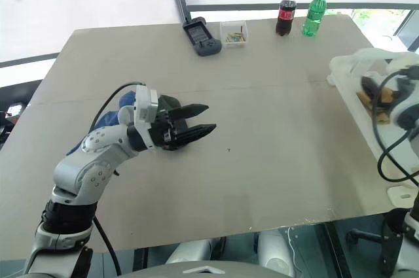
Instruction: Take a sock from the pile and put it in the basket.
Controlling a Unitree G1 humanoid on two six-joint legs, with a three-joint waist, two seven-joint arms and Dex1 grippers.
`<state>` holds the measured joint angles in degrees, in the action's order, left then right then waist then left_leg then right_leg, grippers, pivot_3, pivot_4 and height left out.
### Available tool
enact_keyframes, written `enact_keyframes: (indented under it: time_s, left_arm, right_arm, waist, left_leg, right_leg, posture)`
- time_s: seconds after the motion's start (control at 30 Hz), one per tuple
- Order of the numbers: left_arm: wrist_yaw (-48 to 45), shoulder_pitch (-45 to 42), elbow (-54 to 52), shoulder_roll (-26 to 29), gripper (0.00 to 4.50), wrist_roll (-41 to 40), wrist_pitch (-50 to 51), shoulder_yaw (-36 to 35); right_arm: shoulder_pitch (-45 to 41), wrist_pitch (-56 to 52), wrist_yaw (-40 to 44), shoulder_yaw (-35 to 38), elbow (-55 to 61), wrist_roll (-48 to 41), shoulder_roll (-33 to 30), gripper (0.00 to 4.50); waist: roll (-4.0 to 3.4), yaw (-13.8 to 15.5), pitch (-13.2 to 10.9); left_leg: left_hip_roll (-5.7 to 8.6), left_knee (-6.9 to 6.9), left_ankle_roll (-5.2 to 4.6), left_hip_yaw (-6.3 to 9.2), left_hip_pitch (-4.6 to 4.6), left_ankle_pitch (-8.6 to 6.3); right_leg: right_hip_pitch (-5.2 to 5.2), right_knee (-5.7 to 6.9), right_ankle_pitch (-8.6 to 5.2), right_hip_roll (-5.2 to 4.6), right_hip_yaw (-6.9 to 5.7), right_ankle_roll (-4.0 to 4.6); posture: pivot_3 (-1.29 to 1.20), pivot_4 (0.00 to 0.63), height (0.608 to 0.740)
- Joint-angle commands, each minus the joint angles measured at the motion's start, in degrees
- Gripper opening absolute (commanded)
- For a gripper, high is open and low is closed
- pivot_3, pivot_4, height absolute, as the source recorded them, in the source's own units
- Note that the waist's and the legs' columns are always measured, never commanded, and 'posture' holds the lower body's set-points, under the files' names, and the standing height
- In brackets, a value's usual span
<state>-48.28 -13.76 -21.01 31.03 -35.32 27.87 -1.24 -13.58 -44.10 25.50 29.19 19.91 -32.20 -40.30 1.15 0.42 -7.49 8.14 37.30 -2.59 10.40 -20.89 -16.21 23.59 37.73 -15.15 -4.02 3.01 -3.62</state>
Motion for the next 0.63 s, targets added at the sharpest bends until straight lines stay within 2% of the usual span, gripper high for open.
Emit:
enact_keyframes:
  time_s: [0.03,0.07,0.1,0.13,0.33,0.63]
  left_arm:
    - [-1.24,3.97,-3.51,2.48,3.70,0.62,-2.70,-2.92]
    - [-1.89,6.32,-4.28,3.73,3.88,-0.51,-1.93,-4.67]
    - [-2.23,7.95,-4.83,4.44,4.35,-1.49,-1.57,-5.92]
    - [-2.58,9.52,-5.30,5.18,4.44,-2.03,-1.63,-7.04]
    - [-2.67,20.33,-7.30,8.74,4.44,-1.23,-3.28,-16.64]
    - [-2.95,29.72,-10.25,9.71,4.44,-1.63,-3.96,-24.44]
  right_arm:
    - [5.43,7.11,7.97,-3.12,5.30,1.49,-2.66,4.50]
    - [8.43,8.89,10.40,-3.81,6.03,1.96,-3.15,4.50]
    - [10.56,10.24,12.17,-4.21,6.43,2.23,-3.51,4.50]
    - [12.64,11.53,13.87,-4.53,6.91,2.48,-3.90,4.50]
    - [24.74,15.84,21.50,-2.42,9.56,2.73,-5.39,4.50]
    - [27.22,17.48,23.83,-1.38,9.50,2.64,-5.46,4.50]
  waist:
    - [0.01,0.27,0.00]
    - [0.01,0.35,0.00]
    - [0.01,0.46,0.00]
    - [-0.01,0.60,-0.02]
    - [-0.08,0.57,-0.06]
    - [-0.12,0.73,-0.09]
  left_leg:
    - [0.00,0.02,0.00,0.00,-0.02,0.00]
    - [0.02,0.04,-0.01,0.00,-0.01,0.00]
    - [0.02,0.04,-0.01,0.00,-0.01,0.00]
    - [0.01,0.03,-0.02,0.01,0.01,-0.02]
    - [0.01,0.02,-0.03,0.00,0.07,-0.03]
    - [-0.04,0.00,-0.06,-0.07,0.12,-0.06]
  right_leg:
    - [0.00,0.00,0.00,0.00,-0.03,0.00]
    - [-0.01,0.00,0.00,-0.02,-0.03,0.00]
    - [-0.01,0.00,0.00,-0.02,-0.03,0.00]
    - [-0.03,0.00,0.00,-0.02,-0.03,0.00]
    - [-0.05,0.00,0.00,-0.02,-0.03,0.00]
    - [-0.06,-0.02,0.00,-0.02,-0.01,0.00]
  posture:
    - [0.00,0.150,0.740]
    - [0.00,0.150,0.740]
    - [0.00,0.150,0.740]
    - [0.00,0.150,0.740]
    - [0.00,0.150,0.740]
    - [0.00,0.150,0.740]
